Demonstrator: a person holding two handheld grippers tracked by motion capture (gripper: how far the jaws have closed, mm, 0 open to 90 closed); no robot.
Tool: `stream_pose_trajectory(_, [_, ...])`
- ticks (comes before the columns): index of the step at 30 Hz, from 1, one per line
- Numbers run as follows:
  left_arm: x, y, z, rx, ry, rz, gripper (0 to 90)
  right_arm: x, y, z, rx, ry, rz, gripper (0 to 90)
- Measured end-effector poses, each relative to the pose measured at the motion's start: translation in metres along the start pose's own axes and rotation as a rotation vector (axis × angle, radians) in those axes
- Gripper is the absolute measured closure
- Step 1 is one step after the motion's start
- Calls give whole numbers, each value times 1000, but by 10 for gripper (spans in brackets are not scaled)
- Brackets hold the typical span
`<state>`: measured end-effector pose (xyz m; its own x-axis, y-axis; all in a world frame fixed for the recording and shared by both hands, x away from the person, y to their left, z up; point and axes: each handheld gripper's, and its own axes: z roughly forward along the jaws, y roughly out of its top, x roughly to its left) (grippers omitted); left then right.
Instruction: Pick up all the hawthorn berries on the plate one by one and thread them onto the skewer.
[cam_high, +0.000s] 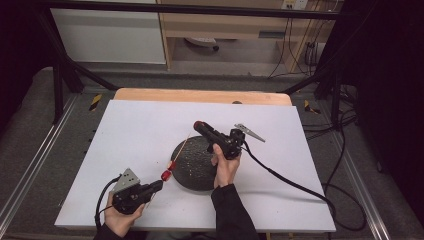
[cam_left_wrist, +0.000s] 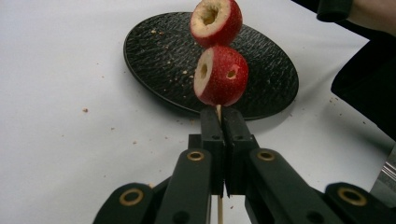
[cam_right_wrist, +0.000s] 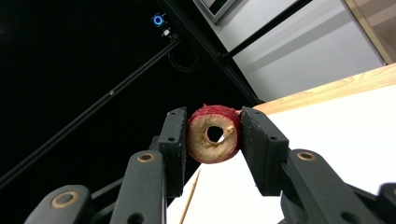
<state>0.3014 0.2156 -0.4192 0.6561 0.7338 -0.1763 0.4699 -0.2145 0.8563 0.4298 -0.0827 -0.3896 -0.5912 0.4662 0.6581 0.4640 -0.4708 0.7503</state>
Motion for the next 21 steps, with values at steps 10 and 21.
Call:
stream_pose_trajectory(10, [-4,1,3,8,-19,1,883,-4,-2,2,33,-18,-86,626])
stream_pose_trajectory(21, [-6,2,6,9,-32,-6,883,-3,1,1,38,-8,-76,625])
